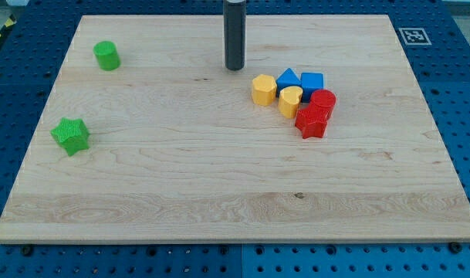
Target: Move your arm to the top left corner of the board
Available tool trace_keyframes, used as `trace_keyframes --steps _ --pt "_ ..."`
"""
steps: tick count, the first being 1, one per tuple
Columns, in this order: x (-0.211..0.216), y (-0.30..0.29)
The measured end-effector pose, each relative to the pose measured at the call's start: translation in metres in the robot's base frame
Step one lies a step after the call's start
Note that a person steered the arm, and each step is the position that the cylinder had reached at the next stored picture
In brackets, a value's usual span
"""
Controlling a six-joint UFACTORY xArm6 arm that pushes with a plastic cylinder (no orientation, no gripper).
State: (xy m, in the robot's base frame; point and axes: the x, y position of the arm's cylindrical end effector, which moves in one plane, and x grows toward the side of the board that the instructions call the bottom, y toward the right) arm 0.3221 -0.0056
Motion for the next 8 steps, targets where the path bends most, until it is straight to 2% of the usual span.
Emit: trace_keyframes --steps 2,8 --pt "-0.041 -0.050" --pt "-0.055 -0.080"
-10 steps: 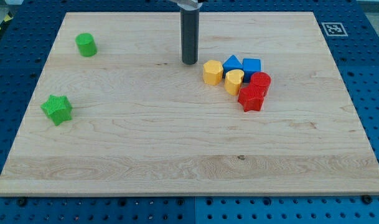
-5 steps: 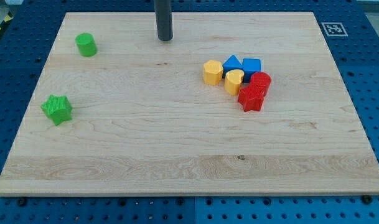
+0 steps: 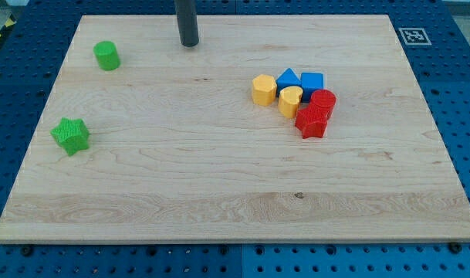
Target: Move your arm to the top left corner of the board
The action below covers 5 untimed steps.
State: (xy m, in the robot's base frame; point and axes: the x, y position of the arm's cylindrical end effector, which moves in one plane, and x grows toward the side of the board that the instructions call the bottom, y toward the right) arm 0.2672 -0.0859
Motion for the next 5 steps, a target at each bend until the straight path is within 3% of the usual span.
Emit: trace_keyframes --steps 3,5 --pt "0.000 -0.023" --pt "-0.017 -0.090"
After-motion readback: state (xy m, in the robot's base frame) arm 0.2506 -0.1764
